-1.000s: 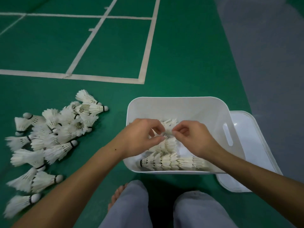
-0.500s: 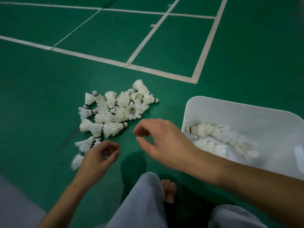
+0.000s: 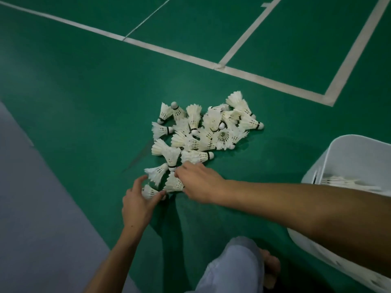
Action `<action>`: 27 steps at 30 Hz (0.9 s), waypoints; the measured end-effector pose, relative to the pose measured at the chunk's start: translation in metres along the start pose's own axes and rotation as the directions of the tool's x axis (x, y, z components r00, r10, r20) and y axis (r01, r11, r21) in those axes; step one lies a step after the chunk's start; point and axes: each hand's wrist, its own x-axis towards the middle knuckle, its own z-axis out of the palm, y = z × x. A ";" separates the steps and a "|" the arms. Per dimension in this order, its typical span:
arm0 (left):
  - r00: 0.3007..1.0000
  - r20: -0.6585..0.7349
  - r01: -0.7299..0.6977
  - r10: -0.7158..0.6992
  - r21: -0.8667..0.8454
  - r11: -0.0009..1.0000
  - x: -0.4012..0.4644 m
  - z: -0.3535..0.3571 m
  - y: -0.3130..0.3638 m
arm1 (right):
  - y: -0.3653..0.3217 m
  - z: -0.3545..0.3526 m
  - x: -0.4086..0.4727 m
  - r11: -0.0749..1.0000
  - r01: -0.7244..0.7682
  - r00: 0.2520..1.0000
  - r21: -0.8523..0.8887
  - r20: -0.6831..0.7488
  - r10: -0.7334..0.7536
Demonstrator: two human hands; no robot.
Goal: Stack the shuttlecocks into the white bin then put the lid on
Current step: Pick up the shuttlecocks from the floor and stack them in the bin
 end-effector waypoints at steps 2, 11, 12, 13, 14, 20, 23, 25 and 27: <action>1.000 -0.006 0.006 -0.007 -0.098 0.995 0.008 0.002 0.002 | 0.000 -0.001 0.020 0.995 0.090 0.996 -0.046 -0.013 -0.090; 0.995 0.003 -0.096 0.098 -0.164 0.982 0.043 0.007 0.025 | 0.013 0.010 0.048 0.991 0.074 0.997 -0.109 -0.013 -0.075; 0.994 0.000 -0.104 0.105 -0.168 0.980 0.045 0.008 0.027 | 0.017 0.007 0.045 0.993 0.051 0.999 -0.102 -0.004 -0.052; 0.995 -0.010 -0.102 0.102 -0.168 0.980 0.045 0.009 0.029 | 0.021 0.005 0.043 0.995 0.028 1.000 -0.093 0.015 -0.027; 0.995 -0.015 -0.102 0.101 -0.167 0.981 0.045 0.010 0.032 | 0.026 0.002 0.039 0.997 0.003 0.999 -0.077 0.033 0.000; 0.978 -0.090 -0.204 0.189 -0.201 0.958 0.014 -0.005 0.064 | 0.041 -0.033 -0.004 0.984 -0.111 0.993 0.136 -0.012 0.114; 0.965 -0.139 -0.243 0.221 -0.172 0.954 -0.003 -0.028 0.085 | 0.041 -0.058 -0.036 0.969 -0.125 0.986 0.213 -0.079 0.145; 0.951 -0.185 -0.280 0.249 -0.162 0.946 -0.017 -0.044 0.100 | 0.040 -0.072 -0.059 0.955 -0.120 0.978 0.271 -0.131 0.160; 0.924 -0.230 -0.345 0.305 -0.163 0.924 -0.035 -0.057 0.118 | 0.038 -0.084 -0.085 0.941 -0.118 0.964 0.317 -0.191 0.185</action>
